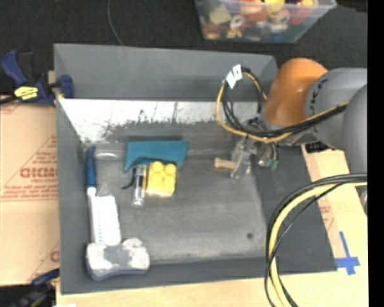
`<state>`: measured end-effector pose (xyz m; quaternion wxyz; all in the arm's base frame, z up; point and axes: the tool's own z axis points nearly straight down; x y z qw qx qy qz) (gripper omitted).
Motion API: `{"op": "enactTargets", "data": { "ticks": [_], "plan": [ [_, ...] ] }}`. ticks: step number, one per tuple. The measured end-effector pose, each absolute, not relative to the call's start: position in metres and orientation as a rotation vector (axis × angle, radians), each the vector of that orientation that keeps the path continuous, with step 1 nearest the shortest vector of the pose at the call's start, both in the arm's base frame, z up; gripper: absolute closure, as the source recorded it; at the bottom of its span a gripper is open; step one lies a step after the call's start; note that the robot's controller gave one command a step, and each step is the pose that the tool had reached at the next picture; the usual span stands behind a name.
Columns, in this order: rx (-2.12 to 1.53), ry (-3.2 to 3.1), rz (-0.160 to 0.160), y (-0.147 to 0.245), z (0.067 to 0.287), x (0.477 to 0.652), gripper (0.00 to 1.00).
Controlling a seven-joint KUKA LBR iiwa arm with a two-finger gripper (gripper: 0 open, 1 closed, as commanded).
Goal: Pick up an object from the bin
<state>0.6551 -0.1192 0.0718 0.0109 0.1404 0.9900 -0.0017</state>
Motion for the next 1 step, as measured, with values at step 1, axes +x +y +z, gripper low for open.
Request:
{"op": "enactTargets", "data": {
  "ticks": [1],
  "plan": [
    [0.438,3.088,-0.006,-0.1198,0.0884,0.6547,1.00]
  ]
}}
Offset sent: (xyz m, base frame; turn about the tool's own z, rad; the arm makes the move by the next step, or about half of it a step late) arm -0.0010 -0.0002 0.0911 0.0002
